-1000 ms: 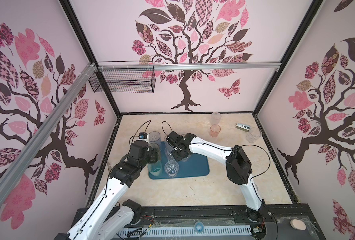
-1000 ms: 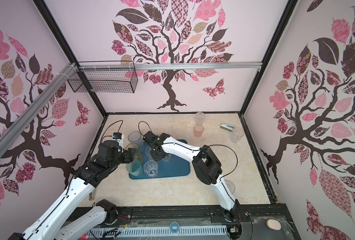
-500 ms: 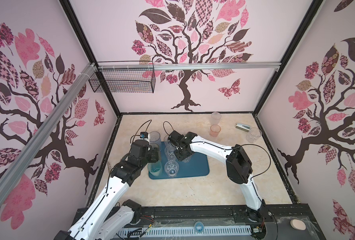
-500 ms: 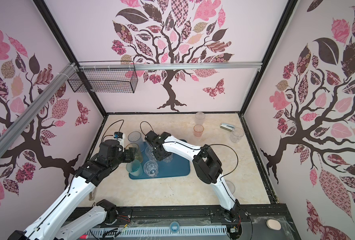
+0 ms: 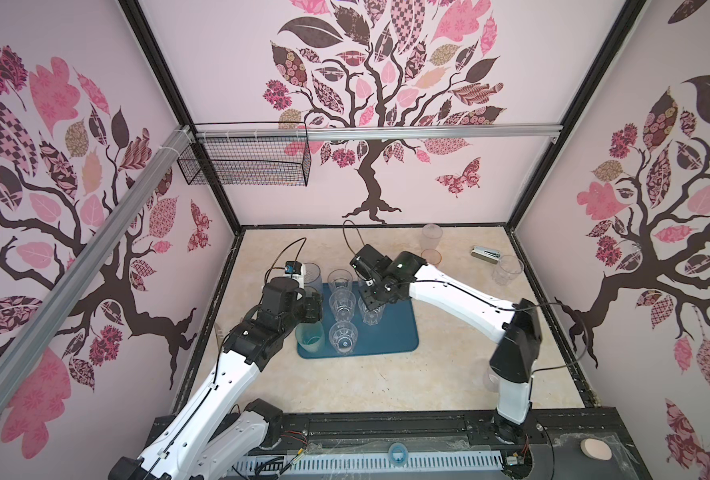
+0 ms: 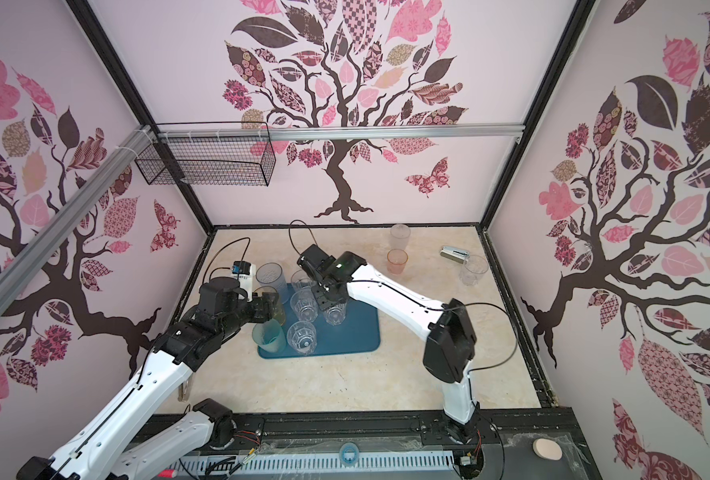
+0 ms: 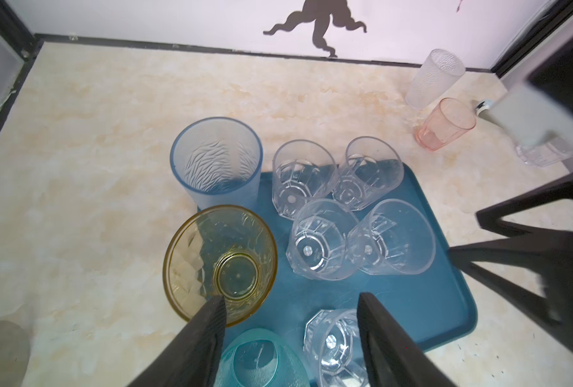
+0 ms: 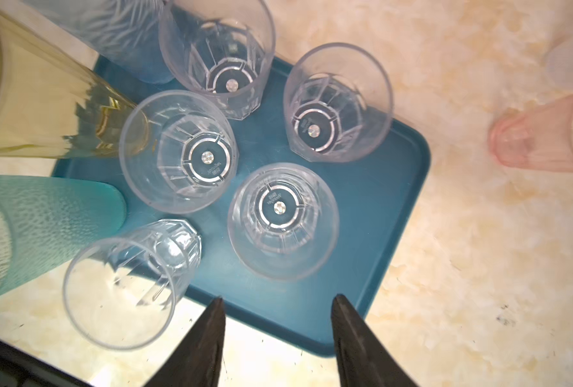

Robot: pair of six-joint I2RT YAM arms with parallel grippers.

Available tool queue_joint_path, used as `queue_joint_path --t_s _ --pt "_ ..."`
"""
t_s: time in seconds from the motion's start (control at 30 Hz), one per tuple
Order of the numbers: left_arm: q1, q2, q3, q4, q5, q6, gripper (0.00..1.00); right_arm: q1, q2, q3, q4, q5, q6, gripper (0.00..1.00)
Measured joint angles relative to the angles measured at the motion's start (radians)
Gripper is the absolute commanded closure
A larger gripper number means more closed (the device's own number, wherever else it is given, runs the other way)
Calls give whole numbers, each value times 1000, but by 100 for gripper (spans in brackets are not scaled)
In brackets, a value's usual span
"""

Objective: Place the glasses into the tray
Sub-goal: 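Open the right gripper and draw it back from the placed cup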

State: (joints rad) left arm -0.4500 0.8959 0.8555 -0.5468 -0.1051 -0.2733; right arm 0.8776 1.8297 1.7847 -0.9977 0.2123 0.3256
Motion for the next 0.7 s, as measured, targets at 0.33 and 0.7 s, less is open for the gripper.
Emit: queue_joint_path --t_s 0.33,0.7 --pt "-223 66 0 157 -33 62 33 -277 -436 -503 -23 30 175 33" --pt "-371 257 1 259 -17 76 33 -336 -563 -805 -125 -13 361 33"
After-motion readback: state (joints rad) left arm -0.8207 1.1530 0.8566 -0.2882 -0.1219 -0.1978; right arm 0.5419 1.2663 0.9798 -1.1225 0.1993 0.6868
